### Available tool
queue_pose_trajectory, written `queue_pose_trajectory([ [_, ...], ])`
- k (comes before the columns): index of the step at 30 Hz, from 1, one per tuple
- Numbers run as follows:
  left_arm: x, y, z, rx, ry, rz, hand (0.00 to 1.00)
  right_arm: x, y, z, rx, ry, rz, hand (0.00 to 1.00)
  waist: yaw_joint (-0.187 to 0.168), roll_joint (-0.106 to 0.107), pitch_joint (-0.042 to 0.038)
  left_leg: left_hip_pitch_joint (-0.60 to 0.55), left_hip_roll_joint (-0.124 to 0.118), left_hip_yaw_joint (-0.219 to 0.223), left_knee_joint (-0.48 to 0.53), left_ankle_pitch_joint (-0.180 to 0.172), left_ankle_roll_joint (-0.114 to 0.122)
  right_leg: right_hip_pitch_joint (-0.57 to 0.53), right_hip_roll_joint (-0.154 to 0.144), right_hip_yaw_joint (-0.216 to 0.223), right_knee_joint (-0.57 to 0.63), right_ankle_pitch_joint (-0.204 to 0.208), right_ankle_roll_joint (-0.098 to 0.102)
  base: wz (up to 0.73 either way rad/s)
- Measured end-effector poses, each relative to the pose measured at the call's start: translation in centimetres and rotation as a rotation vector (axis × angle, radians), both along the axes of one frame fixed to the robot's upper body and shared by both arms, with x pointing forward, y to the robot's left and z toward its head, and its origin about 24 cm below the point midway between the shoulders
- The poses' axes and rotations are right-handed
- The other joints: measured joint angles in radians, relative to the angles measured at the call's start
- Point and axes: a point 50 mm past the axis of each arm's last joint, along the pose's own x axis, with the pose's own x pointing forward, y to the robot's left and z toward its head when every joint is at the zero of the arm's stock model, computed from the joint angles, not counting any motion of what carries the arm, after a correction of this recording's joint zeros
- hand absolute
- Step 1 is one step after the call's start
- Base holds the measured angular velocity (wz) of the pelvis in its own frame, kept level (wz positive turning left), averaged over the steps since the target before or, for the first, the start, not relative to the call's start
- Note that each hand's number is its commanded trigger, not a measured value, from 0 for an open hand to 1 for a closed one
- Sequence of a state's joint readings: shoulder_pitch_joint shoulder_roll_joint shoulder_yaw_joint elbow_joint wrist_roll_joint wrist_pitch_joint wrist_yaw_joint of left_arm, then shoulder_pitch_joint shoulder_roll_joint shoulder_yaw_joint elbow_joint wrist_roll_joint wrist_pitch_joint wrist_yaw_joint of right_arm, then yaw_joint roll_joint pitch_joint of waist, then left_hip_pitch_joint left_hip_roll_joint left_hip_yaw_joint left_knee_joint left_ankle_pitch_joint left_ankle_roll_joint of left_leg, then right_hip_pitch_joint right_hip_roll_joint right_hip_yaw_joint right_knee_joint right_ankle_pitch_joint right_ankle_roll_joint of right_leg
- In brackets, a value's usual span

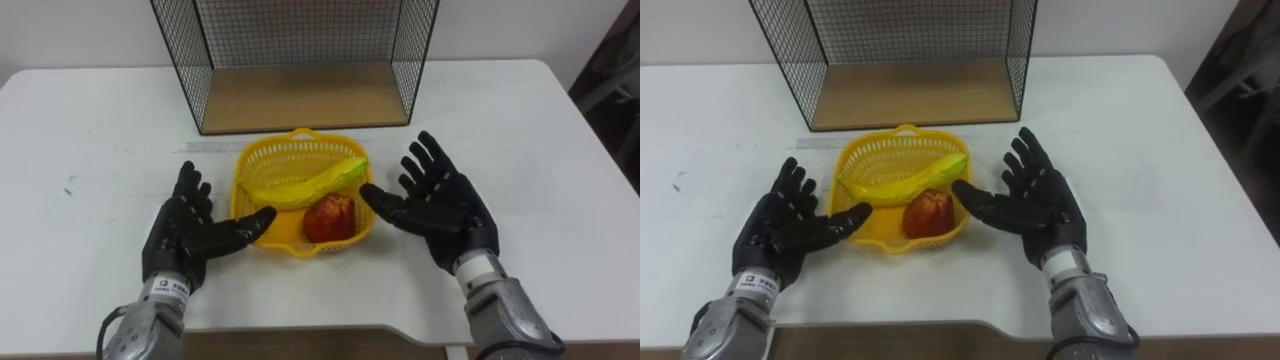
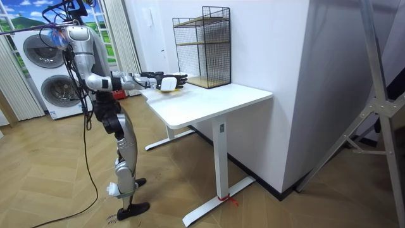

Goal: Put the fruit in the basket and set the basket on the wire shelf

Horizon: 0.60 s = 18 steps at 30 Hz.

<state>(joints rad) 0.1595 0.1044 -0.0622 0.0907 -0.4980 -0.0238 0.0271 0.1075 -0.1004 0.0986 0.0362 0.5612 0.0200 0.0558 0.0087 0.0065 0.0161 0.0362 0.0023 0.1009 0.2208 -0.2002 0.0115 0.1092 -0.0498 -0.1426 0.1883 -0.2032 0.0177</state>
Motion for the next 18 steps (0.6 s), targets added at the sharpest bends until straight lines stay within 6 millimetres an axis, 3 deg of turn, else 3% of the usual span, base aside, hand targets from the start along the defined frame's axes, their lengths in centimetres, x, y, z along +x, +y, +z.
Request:
queue_pose_trajectory([
  [18, 0.2, -0.5, 0.1, -0.013, -0.006, -0.028, 0.0, 0.0, 2.1, 0.0, -0.006, -0.006, 0.107, 0.0, 0.003, 0.003, -0.0033, -0.007, 0.0, 0.003, 0.004, 0.0, 0.0, -0.007, -0.001, 0.0, 0.0, 0.0, 0.0, 0.0],
])
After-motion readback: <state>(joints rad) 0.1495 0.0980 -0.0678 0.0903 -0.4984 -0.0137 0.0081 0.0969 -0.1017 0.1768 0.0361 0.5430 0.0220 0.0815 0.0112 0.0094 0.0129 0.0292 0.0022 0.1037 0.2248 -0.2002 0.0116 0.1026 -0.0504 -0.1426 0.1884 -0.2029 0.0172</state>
